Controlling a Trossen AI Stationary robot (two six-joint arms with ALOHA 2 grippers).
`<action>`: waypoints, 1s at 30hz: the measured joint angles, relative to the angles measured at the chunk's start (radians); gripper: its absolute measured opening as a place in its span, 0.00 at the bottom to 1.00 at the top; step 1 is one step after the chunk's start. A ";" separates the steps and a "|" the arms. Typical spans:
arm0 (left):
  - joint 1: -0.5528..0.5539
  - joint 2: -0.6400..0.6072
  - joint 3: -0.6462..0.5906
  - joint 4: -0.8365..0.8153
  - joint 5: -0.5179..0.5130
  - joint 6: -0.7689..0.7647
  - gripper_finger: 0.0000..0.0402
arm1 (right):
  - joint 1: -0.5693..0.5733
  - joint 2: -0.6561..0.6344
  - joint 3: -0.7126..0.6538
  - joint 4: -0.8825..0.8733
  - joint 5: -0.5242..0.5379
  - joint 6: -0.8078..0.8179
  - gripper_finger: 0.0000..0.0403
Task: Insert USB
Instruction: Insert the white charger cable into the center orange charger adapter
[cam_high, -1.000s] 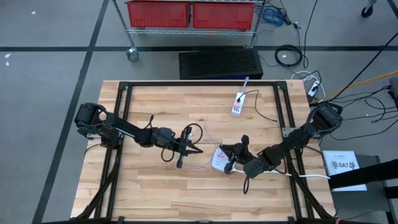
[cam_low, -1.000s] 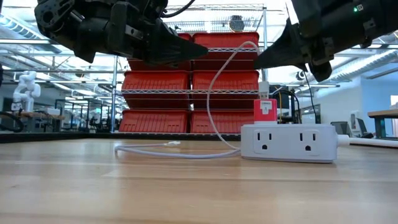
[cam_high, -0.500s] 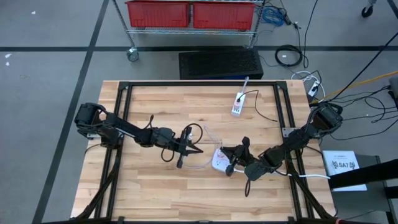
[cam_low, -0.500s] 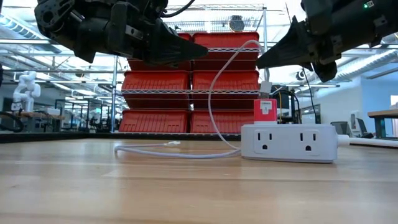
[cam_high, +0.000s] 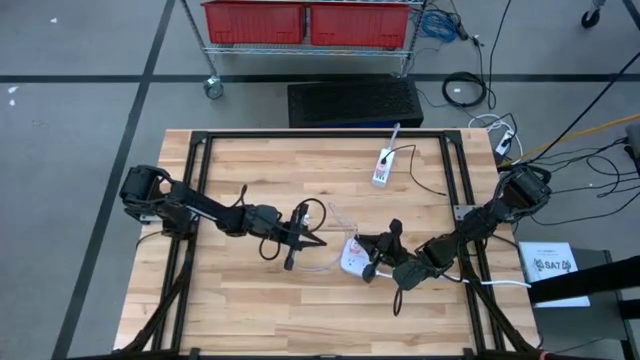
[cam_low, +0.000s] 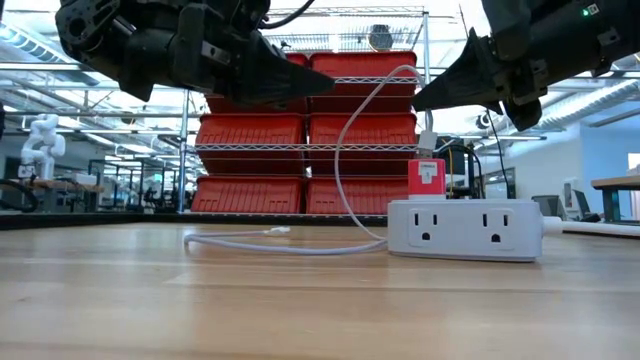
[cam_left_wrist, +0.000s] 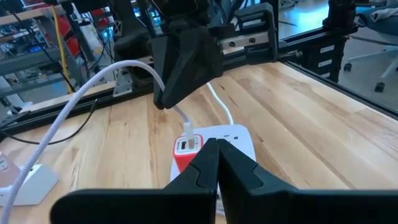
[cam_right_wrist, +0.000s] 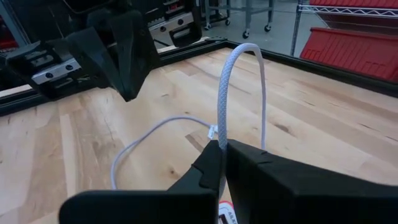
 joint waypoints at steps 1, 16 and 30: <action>0.000 0.000 0.000 -0.001 0.000 0.000 0.02 | 0.000 0.000 0.000 0.000 0.001 -0.002 0.00; -0.001 0.000 0.000 -0.013 0.000 0.000 0.02 | -0.029 -0.019 0.000 -0.034 -0.065 0.007 0.00; -0.001 0.000 0.000 -0.014 -0.002 0.000 0.02 | -0.061 -0.005 0.002 -0.158 -0.135 0.086 0.00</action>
